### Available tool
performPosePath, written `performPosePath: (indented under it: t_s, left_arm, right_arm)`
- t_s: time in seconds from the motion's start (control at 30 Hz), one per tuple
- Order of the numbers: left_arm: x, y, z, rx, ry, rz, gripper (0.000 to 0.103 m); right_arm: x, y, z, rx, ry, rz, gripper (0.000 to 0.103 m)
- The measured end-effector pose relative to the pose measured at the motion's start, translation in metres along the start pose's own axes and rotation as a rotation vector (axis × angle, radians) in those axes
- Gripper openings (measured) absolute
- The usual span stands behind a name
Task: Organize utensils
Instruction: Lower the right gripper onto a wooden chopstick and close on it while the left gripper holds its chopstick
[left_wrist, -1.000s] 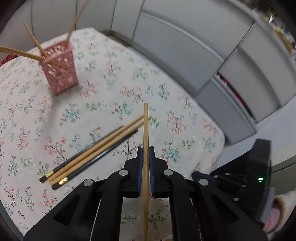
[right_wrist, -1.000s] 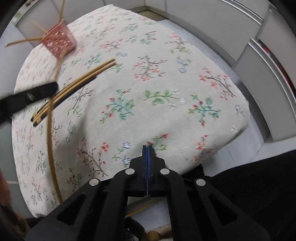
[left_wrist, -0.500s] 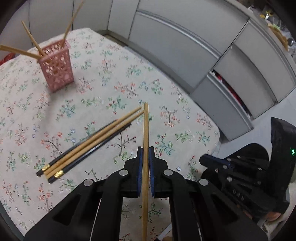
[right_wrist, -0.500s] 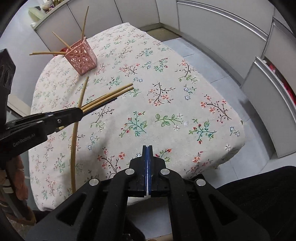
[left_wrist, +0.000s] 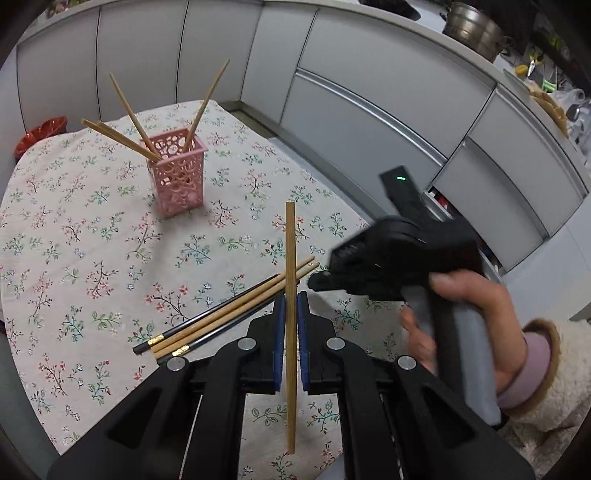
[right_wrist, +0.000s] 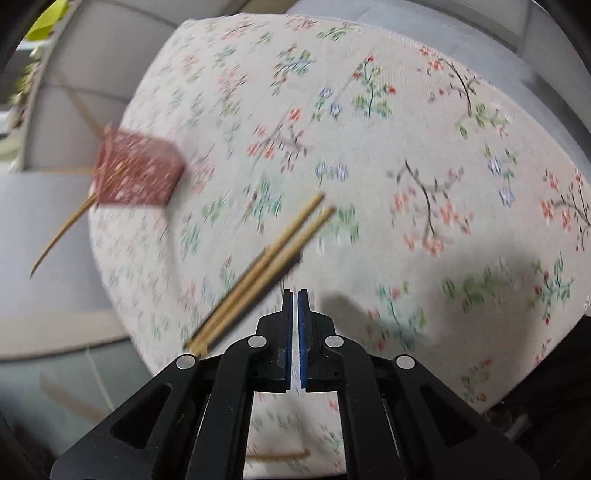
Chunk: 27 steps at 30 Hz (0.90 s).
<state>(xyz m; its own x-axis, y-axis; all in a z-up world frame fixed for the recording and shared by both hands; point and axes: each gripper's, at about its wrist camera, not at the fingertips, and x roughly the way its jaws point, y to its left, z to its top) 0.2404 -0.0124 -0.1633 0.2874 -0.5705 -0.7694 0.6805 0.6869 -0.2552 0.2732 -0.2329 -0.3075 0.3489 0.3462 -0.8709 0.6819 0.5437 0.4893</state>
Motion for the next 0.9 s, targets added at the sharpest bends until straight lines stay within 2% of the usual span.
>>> performPosePath:
  t_s: [0.2,0.33,0.6,0.7,0.77,0.9]
  left_arm:
    - [-0.005,0.006,0.001,-0.011,-0.024,-0.013,0.007]
    - [-0.007,0.011,0.002,-0.031,-0.033,-0.018,0.007]
    - [-0.008,0.016,0.004,-0.053,-0.044,-0.019,0.007]
    - [-0.010,0.016,0.004,-0.062,-0.049,-0.019,0.007]
    - [-0.009,0.017,0.004,-0.067,-0.050,-0.019,0.007]
    - [-0.010,0.017,0.004,-0.068,-0.054,-0.021,0.007]
  right_arm:
    - [0.007,0.019,0.018,-0.013,-0.049,-0.073,0.003]
    - [0.015,0.012,0.030,0.014,-0.037,-0.135,0.003]
    - [0.020,0.018,0.034,0.018,-0.037,-0.167,0.003]
    - [0.025,0.022,0.033,0.024,-0.012,-0.179,0.003]
    - [0.030,0.018,0.030,0.053,0.024,-0.162,0.009]
    - [0.032,0.018,0.032,0.093,0.013,-0.160,0.010]
